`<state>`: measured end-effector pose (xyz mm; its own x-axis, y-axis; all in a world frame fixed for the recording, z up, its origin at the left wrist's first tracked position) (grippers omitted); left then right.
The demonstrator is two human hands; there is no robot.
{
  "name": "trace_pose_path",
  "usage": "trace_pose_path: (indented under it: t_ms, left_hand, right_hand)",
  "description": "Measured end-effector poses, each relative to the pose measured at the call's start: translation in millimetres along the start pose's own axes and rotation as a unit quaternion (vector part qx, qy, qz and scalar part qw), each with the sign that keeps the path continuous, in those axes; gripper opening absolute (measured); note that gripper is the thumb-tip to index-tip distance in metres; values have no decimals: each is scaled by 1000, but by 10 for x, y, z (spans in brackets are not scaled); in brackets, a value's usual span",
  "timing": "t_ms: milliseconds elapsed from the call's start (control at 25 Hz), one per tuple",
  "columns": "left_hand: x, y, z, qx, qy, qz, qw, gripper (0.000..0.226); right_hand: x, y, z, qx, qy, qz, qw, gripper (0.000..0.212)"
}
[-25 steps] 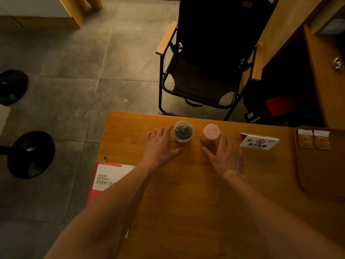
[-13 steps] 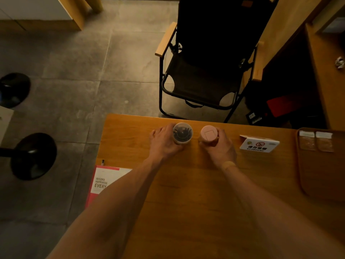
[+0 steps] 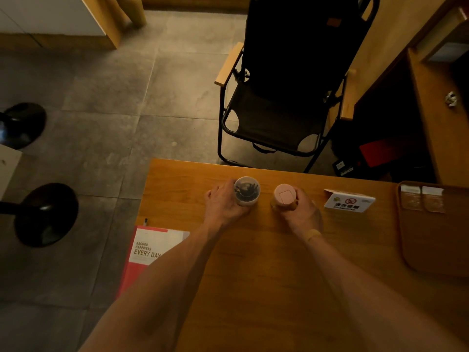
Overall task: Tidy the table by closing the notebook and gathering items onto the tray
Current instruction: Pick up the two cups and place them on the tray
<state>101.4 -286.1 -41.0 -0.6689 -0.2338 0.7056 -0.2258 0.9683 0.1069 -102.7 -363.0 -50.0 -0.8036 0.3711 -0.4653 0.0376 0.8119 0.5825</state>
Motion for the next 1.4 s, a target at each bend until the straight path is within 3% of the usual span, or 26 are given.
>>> trace_pose_path:
  t_ms: [360, 720, 1000, 1400]
  left_hand:
    - [83, 314, -183, -20, 27, -33, 999, 64]
    - [419, 728, -345, -78, 109, -20, 991, 65]
    - [856, 956, -260, -124, 165, 4, 979, 66]
    - [1691, 1361, 374, -196, 183, 5, 963, 66]
  right_hand:
    - [-96, 374, -51, -30, 41, 1, 999, 64]
    - [137, 1042, -393, -27, -14, 32, 999, 64]
    - [535, 1410, -685, -16, -39, 73, 996, 69]
    - [1483, 1830, -1203, 3, -58, 85, 995, 66]
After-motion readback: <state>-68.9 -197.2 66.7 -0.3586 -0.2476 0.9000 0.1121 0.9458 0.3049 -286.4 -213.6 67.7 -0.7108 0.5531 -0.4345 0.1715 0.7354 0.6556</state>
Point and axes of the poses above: each hand's wrist, its own y-axis away from the middle knuckle, its own z-axis out of the palm, x = y × z, the point moved 7 cm from there along -y, towards the middle knuckle, and after that the axes turned 15 degrees about z, right-handed, at the moved point
